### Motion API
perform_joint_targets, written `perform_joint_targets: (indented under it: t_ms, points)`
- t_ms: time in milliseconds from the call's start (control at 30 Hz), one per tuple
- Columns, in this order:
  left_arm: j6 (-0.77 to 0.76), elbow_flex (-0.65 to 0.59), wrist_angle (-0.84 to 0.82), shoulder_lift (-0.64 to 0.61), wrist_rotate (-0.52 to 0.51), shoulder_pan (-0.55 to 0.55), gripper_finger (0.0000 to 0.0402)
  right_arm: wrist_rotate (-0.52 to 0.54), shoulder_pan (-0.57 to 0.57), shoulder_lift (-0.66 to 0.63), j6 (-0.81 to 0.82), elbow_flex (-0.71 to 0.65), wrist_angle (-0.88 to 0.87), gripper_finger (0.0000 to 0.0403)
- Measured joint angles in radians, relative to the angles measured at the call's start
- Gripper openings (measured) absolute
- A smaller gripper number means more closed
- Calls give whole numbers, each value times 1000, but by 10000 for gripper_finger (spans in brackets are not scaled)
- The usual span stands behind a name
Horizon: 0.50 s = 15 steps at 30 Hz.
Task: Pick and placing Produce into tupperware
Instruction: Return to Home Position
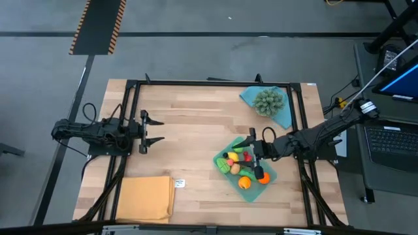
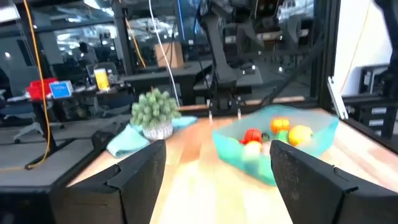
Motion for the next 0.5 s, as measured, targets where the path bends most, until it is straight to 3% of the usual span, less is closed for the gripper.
perform_joint_targets:
  t_ms: [233, 500]
  points:
    - [1, -38, 31, 0, 15, 15, 279, 0, -11, 82, -17, 0, 90, 273]
    - [20, -38, 22, 0, 93, 144, 279, -1, -64, 153, -88, 0, 238, 273]
